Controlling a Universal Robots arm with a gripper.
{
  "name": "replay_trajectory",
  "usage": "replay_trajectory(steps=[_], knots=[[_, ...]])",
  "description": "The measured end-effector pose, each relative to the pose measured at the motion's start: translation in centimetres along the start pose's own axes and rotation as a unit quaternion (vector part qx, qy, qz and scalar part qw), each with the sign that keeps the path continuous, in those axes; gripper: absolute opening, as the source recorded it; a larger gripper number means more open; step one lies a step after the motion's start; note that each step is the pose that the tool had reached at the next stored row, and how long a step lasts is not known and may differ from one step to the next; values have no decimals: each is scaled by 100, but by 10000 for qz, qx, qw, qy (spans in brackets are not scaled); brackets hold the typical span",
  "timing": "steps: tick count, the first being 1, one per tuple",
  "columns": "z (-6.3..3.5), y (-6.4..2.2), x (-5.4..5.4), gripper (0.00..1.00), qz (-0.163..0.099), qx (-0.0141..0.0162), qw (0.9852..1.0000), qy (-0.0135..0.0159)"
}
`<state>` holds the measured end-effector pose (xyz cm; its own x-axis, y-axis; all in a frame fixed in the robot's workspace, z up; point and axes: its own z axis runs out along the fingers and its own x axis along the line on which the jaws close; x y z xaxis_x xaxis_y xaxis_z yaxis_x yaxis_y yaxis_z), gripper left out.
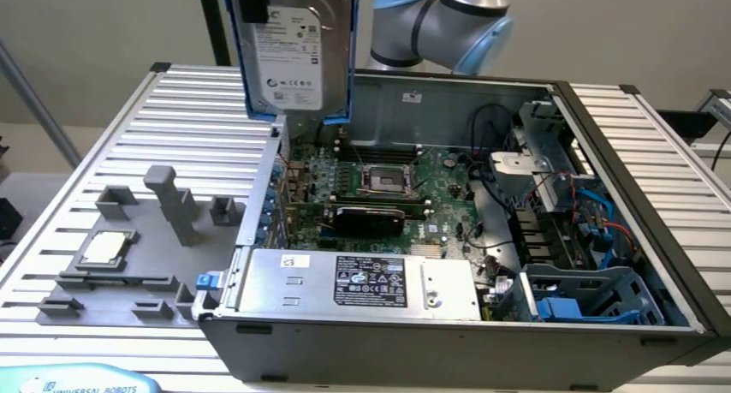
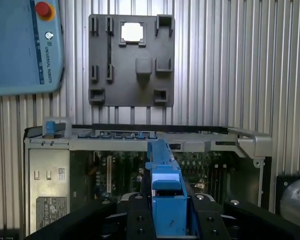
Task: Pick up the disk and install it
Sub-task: 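Pick up the disk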
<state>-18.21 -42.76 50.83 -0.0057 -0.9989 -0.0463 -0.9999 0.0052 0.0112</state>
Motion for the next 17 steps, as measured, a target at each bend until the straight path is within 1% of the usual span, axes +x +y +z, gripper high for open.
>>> replay_trajectory(steps=[17], knots=[[-22,-777,294,33,2,-43,10000,0]])
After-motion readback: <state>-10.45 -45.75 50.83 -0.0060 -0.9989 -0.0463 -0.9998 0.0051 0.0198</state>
